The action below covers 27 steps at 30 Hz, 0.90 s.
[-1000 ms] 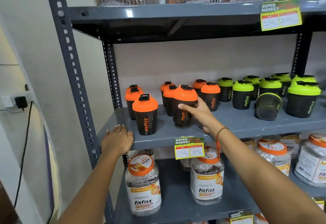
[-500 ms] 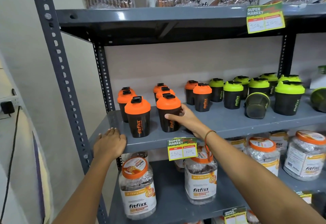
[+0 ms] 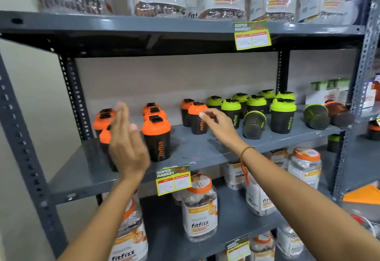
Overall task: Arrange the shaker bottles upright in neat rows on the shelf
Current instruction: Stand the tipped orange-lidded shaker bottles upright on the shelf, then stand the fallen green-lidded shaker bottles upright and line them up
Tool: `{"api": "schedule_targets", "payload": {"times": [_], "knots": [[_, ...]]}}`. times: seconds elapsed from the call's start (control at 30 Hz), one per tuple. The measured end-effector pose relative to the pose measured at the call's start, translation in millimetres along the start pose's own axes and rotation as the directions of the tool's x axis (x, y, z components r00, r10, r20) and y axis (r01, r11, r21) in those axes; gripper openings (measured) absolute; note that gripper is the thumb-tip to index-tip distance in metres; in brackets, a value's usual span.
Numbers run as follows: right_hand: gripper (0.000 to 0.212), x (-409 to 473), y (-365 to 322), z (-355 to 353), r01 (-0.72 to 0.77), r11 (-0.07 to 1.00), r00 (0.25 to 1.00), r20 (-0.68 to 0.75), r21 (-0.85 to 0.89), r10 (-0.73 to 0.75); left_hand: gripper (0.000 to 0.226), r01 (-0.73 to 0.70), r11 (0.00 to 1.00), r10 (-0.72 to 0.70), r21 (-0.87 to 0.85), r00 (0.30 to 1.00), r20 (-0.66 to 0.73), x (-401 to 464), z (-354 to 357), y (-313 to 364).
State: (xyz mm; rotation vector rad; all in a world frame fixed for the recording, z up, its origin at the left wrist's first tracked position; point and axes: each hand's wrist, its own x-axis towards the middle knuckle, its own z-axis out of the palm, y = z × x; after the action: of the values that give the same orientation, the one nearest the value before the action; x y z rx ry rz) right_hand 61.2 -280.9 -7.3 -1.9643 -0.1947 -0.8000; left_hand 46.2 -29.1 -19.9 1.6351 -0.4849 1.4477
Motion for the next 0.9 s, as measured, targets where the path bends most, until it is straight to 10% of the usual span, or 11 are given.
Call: {"api": "schedule_targets", "payload": {"times": [0.17,0.37,0.6,0.9], "knots": [[0.035,17,15,-66,0.013,0.988,0.980,-0.194,-0.157,-0.044,0.051,-0.175,0.984,0.174,-0.032,0.918,0.357,-27,86,55],[0.073,51,86,-142,-0.259,0.902,0.965,-0.134,-0.346,0.225,0.060,-0.114,0.941,-0.179,0.319,0.633,0.753,-58,178,47],[0.096,85,150,-140,-0.346,0.889,0.932,-0.002,-0.301,0.362,0.053,-0.018,0.781,-0.579,0.624,0.352,0.735,-67,225,22],[0.096,100,182,-129,-0.403,0.906,0.913,0.009,-0.126,0.408,0.047,-0.082,0.759,-0.578,0.646,0.370,0.727,-74,224,22]]}}
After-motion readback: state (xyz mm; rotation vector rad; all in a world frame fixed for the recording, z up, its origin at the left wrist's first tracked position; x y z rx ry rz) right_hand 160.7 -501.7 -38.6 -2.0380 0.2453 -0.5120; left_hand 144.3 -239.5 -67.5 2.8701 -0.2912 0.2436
